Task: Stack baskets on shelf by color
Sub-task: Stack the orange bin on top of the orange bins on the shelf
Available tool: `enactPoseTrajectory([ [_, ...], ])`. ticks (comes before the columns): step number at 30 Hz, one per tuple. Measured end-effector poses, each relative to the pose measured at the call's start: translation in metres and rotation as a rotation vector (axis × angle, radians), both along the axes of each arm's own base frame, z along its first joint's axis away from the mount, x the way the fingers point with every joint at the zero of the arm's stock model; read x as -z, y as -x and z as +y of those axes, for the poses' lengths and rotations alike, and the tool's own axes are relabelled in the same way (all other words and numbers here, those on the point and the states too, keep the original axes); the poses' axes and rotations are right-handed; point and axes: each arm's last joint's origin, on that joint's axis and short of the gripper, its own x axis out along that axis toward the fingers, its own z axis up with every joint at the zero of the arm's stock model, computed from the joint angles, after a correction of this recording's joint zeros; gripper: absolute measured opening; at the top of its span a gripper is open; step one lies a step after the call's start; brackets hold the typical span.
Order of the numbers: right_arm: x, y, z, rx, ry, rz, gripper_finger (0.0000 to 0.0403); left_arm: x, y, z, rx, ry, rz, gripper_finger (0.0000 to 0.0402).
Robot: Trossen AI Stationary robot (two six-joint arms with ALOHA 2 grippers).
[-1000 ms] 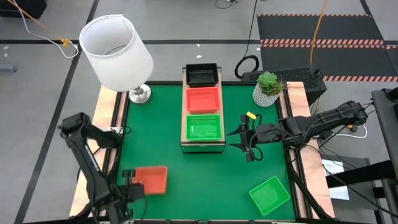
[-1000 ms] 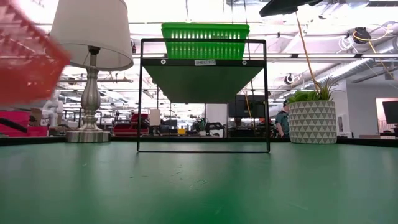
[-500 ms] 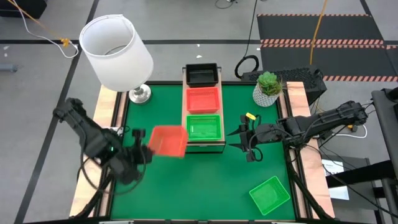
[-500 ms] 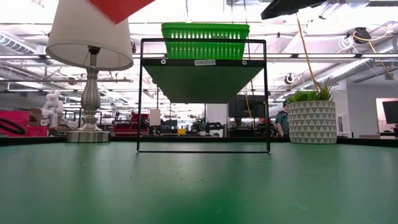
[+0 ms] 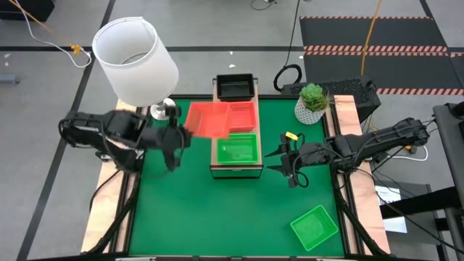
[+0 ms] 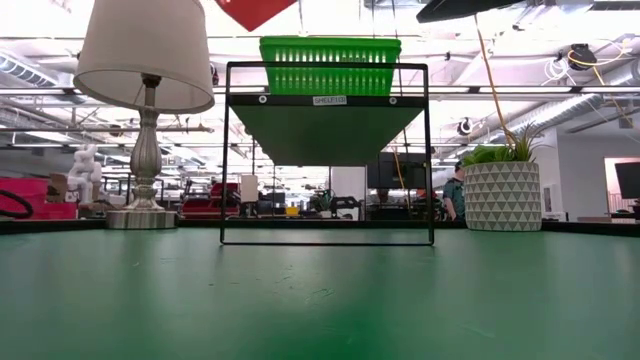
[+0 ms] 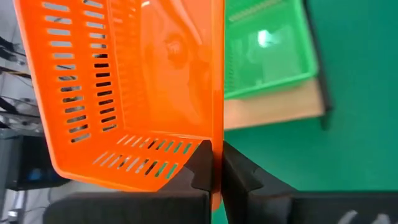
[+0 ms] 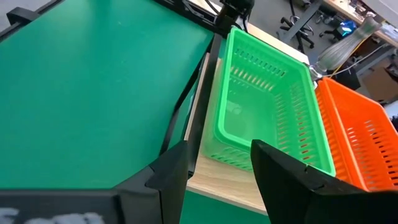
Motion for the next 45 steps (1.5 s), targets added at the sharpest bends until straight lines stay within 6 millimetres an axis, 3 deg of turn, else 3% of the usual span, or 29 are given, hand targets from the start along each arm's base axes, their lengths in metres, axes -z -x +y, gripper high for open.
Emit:
enactPoseTrajectory([
  [8, -0.001, 0.001, 0.000, -0.004, 0.006, -0.003, 0.0169, -0.020, -0.010, 0.041, -0.013, -0.028, -0.021, 0.0010],
  [17, -0.001, 0.001, 0.000, -0.004, 0.006, -0.002, 0.0169, -0.026, -0.050, 0.079, -0.115, -0.050, -0.032, 0.0013],
  [30, 0.002, 0.002, -0.001, -0.005, 0.021, 0.029, 0.0169, 0.021, -0.111, 0.099, -0.141, 0.061, 0.103, 0.0012],
  [39, 0.002, 0.002, -0.001, -0.005, 0.021, 0.027, 0.0169, 0.044, -0.123, 0.098, -0.177, 0.183, 0.181, 0.0013],
  [45, 0.002, 0.002, -0.001, -0.005, 0.021, 0.027, 0.0169, 0.049, -0.126, 0.099, -0.215, 0.203, 0.186, 0.0014],
])
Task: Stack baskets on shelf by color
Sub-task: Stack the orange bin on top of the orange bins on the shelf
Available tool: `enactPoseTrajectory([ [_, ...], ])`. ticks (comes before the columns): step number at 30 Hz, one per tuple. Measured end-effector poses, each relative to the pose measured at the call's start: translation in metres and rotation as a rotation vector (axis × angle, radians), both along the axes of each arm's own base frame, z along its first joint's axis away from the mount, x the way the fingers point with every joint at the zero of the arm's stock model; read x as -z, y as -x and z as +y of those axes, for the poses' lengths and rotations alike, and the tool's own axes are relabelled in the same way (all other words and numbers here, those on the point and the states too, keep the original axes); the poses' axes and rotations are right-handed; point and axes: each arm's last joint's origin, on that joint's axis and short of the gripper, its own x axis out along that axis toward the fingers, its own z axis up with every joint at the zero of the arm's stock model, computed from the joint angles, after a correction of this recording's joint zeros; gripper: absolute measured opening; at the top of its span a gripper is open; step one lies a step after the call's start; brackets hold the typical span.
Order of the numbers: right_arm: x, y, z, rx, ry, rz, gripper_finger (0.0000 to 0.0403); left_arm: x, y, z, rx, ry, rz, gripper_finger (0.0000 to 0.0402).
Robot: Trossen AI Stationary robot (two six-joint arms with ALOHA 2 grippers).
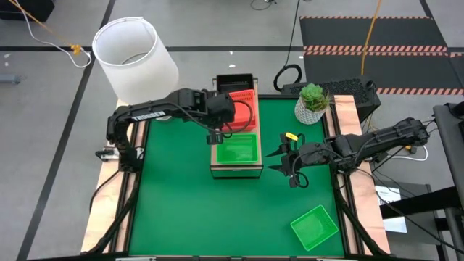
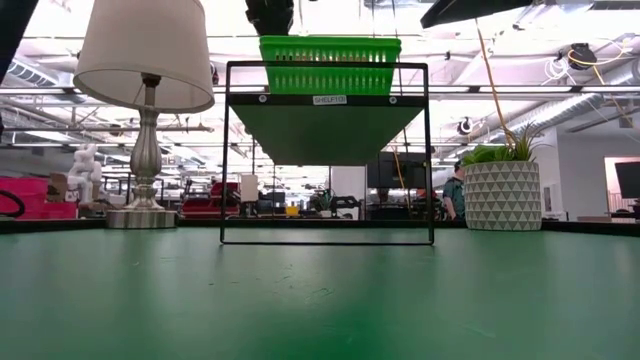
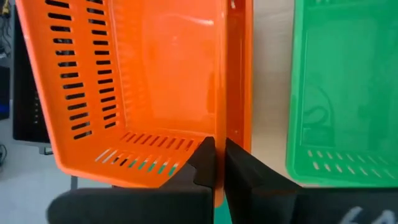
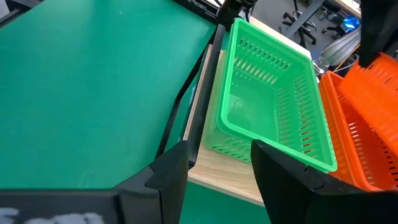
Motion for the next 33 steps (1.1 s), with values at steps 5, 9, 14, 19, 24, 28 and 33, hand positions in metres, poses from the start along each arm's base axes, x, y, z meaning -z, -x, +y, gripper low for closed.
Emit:
enactPoseTrajectory([
  [5, 0.0000, 0.0000, 0.0000, 0.000, 0.000, 0.000, 0.0169, 0.0010, -0.0001, 0.0000, -0.010, 0.007, 0.004, 0.0017],
  [9, 0.0000, 0.0000, 0.0000, 0.000, 0.000, 0.000, 0.0169, 0.0011, -0.0002, 0.0000, -0.020, 0.012, 0.000, 0.0007],
  [14, 0.0000, 0.0000, 0.0000, 0.000, 0.000, 0.000, 0.0169, 0.0018, 0.0017, -0.0003, -0.029, 0.019, 0.017, 0.0035],
  [19, 0.0000, 0.0000, 0.0000, 0.000, 0.000, 0.000, 0.0169, 0.0019, 0.0016, -0.0003, -0.029, 0.019, 0.016, 0.0044],
  [24, 0.0000, 0.0000, 0.0001, -0.001, 0.000, 0.000, 0.0169, 0.0016, 0.0010, -0.0002, -0.030, 0.019, 0.009, 0.0045],
  [28, 0.0000, 0.0000, 0.0001, -0.001, 0.000, 0.000, 0.0169, 0.0005, -0.0014, 0.0001, -0.031, 0.015, -0.018, 0.0046],
  [33, 0.0000, 0.0000, 0.0001, 0.000, -0.001, 0.000, 0.0169, -0.0002, -0.0030, 0.0004, -0.014, 0.005, -0.031, 0.0046],
])
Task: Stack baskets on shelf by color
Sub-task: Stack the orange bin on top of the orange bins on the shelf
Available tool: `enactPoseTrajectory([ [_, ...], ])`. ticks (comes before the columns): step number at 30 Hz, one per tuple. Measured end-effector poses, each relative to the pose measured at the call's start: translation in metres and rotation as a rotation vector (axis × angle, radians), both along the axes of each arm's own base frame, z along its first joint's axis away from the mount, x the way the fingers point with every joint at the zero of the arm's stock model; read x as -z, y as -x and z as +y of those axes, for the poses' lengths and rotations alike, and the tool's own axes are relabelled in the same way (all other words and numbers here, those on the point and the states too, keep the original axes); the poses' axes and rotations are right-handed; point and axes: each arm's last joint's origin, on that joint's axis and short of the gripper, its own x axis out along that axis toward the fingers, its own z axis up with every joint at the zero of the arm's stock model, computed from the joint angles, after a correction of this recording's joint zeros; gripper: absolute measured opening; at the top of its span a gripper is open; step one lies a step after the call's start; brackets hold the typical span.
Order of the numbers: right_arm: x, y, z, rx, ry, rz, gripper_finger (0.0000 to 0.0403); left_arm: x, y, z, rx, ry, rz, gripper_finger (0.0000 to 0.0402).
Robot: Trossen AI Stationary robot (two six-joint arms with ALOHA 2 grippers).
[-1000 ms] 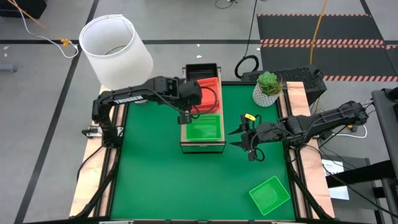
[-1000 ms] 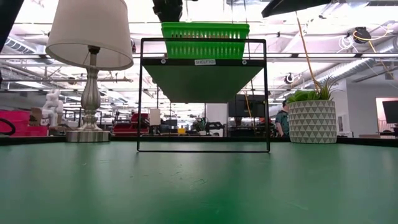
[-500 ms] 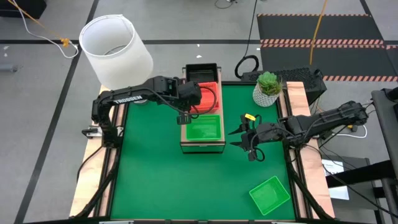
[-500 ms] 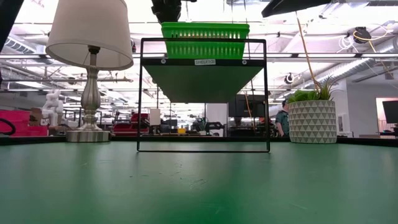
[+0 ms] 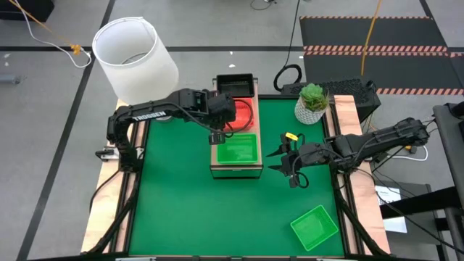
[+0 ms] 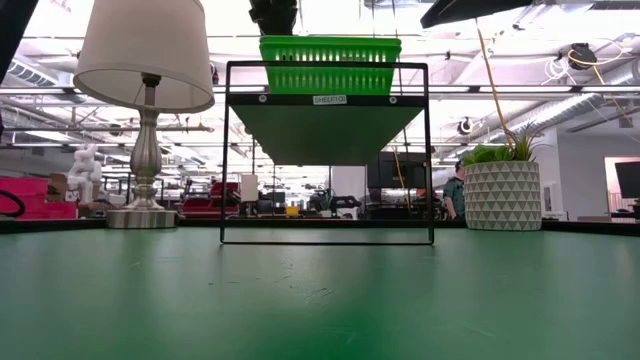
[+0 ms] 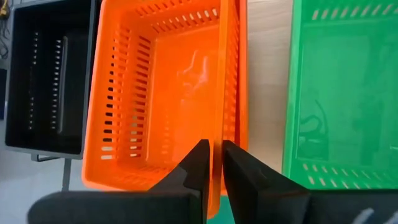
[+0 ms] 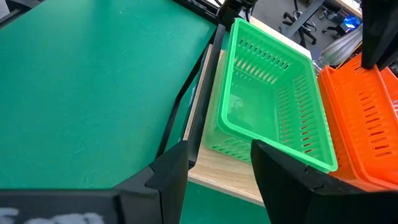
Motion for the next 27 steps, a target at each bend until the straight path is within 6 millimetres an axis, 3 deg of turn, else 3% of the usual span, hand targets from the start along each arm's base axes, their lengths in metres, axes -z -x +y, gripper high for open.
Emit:
enactPoseTrajectory([
  [12, 0.0000, 0.0000, 0.0000, 0.001, -0.002, 0.000, 0.0169, -0.0009, -0.0020, 0.0003, 0.005, -0.006, -0.021, 0.0049],
  [21, 0.0008, 0.0005, -0.0001, 0.001, 0.000, 0.010, 0.0169, -0.0063, -0.0016, -0.0001, 0.002, -0.019, -0.062, 0.0100],
  [27, 0.0016, 0.0011, -0.0002, -0.001, 0.001, 0.020, 0.0169, -0.0090, 0.0033, -0.0009, -0.026, -0.004, -0.064, 0.0097],
])
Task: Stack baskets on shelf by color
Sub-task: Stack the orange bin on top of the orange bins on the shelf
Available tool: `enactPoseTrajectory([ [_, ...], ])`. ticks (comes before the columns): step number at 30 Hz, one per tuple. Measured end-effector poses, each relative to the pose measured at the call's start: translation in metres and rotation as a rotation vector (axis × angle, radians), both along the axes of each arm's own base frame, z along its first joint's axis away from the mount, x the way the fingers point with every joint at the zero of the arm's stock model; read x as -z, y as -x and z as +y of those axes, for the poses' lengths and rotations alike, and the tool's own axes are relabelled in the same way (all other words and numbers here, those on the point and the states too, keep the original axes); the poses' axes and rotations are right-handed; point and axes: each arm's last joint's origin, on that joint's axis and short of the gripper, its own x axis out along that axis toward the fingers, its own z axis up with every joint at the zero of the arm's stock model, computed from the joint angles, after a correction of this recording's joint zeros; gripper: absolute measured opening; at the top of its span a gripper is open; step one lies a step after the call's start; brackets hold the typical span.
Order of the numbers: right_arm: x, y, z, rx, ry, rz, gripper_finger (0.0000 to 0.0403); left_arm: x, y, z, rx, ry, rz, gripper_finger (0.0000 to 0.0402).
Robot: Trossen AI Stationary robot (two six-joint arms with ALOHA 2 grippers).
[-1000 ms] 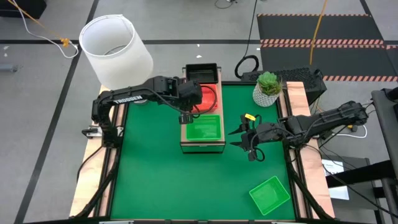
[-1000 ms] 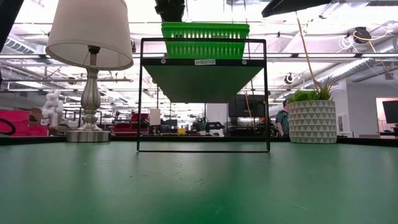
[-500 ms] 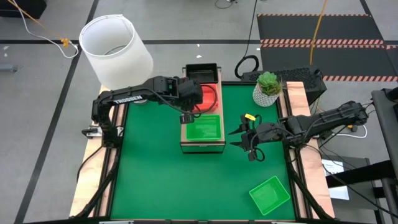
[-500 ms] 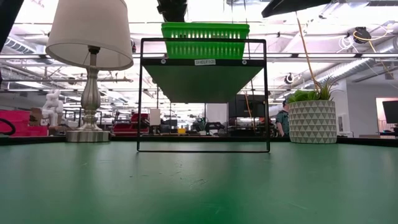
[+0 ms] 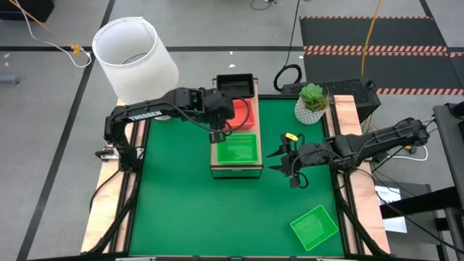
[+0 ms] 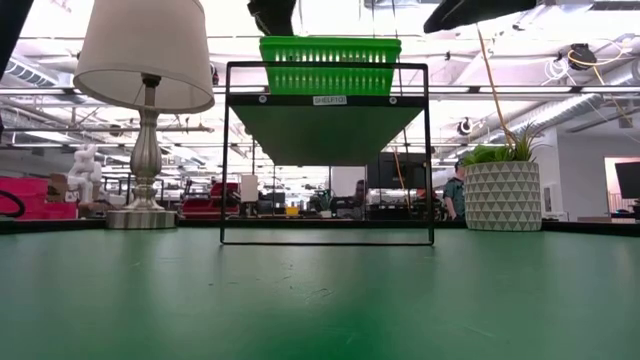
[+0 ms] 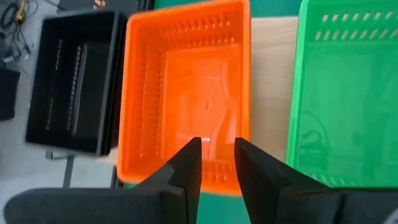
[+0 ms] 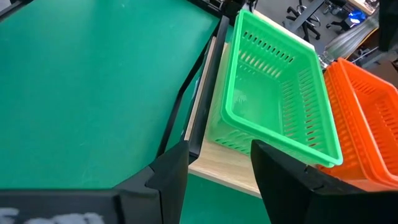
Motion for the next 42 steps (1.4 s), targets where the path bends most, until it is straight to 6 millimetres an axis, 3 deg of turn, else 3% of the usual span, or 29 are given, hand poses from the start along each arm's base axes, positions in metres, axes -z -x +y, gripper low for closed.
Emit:
enactPoseTrajectory([
  [7, 0.003, 0.002, 0.000, 0.011, -0.008, 0.034, 0.0169, 0.004, 0.016, -0.003, -0.084, 0.050, 0.079, 0.0068],
  [18, 0.005, 0.004, -0.001, 0.040, -0.042, 0.065, 0.0169, 0.041, 0.035, 0.002, -0.148, 0.005, 0.105, 0.0004],
  [26, 0.005, 0.003, -0.001, 0.042, -0.048, 0.056, 0.0169, 0.054, 0.042, 0.017, -0.187, -0.005, 0.059, 0.0022],
  [31, 0.005, 0.003, -0.001, 0.042, -0.048, 0.056, 0.0169, 0.065, 0.038, 0.026, -0.167, -0.019, 0.034, 0.0013],
  [37, 0.005, 0.003, -0.001, 0.041, -0.047, 0.056, 0.0169, 0.065, 0.035, 0.031, -0.139, -0.029, -0.005, 0.0003],
  [42, 0.005, 0.003, -0.001, 0.040, -0.046, 0.056, 0.0169, 0.064, 0.034, 0.034, -0.143, -0.037, -0.027, 0.0019],
])
